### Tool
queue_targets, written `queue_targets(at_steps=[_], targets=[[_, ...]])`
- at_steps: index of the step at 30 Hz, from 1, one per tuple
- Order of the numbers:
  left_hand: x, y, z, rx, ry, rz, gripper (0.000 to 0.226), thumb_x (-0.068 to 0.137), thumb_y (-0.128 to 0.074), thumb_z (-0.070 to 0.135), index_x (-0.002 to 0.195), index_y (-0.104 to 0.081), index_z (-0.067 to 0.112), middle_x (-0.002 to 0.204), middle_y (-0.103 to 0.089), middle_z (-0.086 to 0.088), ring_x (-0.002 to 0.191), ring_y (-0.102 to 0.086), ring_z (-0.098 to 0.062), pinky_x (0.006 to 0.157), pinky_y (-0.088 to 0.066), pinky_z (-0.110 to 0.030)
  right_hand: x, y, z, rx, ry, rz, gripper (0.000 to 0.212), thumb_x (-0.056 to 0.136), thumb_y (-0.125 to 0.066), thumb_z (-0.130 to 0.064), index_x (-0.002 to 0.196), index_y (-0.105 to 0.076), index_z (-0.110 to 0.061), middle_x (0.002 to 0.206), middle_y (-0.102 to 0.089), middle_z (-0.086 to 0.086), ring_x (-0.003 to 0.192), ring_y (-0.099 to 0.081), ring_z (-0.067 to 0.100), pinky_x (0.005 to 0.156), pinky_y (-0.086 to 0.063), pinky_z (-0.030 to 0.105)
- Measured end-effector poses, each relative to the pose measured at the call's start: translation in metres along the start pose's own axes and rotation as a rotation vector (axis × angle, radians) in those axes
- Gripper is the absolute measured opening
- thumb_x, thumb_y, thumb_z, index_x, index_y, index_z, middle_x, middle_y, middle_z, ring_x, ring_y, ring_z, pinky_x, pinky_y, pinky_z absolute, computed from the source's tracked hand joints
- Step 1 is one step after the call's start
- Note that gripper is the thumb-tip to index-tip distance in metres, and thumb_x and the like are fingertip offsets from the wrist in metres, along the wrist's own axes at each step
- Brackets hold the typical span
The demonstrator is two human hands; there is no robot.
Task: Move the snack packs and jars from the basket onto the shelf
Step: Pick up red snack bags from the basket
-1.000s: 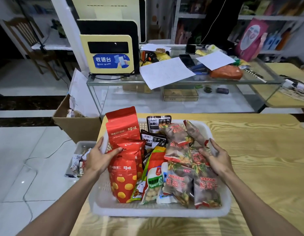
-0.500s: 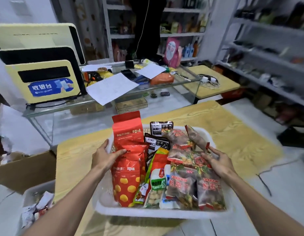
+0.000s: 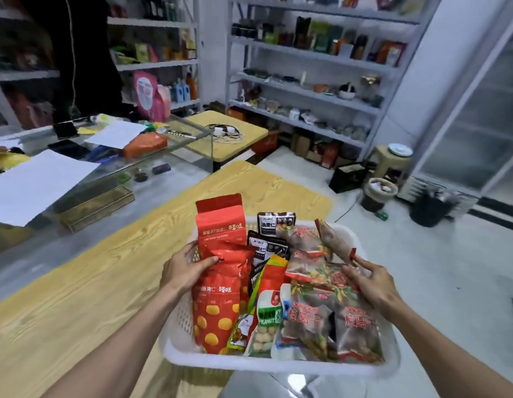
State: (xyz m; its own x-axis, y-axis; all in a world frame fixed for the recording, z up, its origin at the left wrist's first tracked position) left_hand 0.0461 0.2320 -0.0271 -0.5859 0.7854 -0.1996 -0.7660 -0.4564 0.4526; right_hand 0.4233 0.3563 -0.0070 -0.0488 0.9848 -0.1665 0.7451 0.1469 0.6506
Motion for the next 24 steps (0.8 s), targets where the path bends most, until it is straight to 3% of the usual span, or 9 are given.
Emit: queue_targets(at_steps=[5,13,19,22,24], targets=[[-0.001,-0.068,0.043,0.020,-0.099,-0.164,0.077,0.071,-0.080,0.047,0.139,-0.049,0.030,0.137,-0.057,0.002,0.119,-0.059,-0.022,0.096,-0.043,-0.030,-0.025,0.054,0.052,0.032,-0.120,0.130,0.054,0.086,-0.069,-0.042,0.135,-0.057,-0.023,0.126,-0.064,0.017,0.113,-0.061,0.031,0.085,-0.047,0.031],[-0.027,-0.210,0.118,0.092,-0.212,-0.387,0.075,0.073,-0.076,0.052,0.140,-0.047,0.033,0.140,-0.055,0.003,0.118,-0.059,-0.024,0.097,-0.045,-0.037,-0.044,0.158,0.150,0.085,-0.269,0.304,0.056,0.084,-0.071,-0.044,0.134,-0.058,-0.024,0.124,-0.065,0.015,0.110,-0.062,0.030,0.089,-0.050,0.035],[-0.063,-0.331,0.180,0.075,-0.277,-0.527,0.071,0.079,-0.077,0.034,0.141,-0.047,0.020,0.139,-0.054,-0.002,0.117,-0.059,-0.024,0.081,-0.045,-0.024,-0.032,0.244,0.235,0.105,-0.330,0.394,0.054,0.084,-0.071,-0.043,0.133,-0.059,-0.024,0.123,-0.066,0.016,0.111,-0.062,0.031,0.080,-0.046,0.033],[-0.076,-0.399,0.211,0.114,-0.309,-0.565,0.071,0.074,-0.077,0.044,0.138,-0.050,0.026,0.139,-0.055,-0.001,0.116,-0.059,-0.021,0.094,-0.049,-0.035,-0.020,0.297,0.279,0.106,-0.344,0.436,0.056,0.082,-0.072,-0.046,0.133,-0.059,-0.026,0.124,-0.066,0.015,0.113,-0.061,0.032,0.079,-0.046,0.035],[-0.088,-0.442,0.233,0.140,-0.330,-0.574,0.070,0.076,-0.075,0.048,0.139,-0.049,0.030,0.138,-0.056,0.000,0.118,-0.059,-0.023,0.094,-0.046,-0.036,-0.013,0.332,0.308,0.107,-0.350,0.462,0.056,0.082,-0.072,-0.046,0.133,-0.059,-0.025,0.125,-0.065,0.015,0.115,-0.060,0.032,0.079,-0.045,0.034]])
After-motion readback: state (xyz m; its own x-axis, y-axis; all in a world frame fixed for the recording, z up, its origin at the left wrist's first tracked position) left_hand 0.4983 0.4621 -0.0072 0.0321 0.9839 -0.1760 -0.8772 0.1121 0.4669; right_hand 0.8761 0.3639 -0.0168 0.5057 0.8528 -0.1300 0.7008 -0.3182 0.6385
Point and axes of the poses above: each hand's wrist, its own x-axis towards the middle knuckle, its own y-axis out of the back of the hand, z = x × y, the point moved 1 cm from there along x, towards the middle knuckle
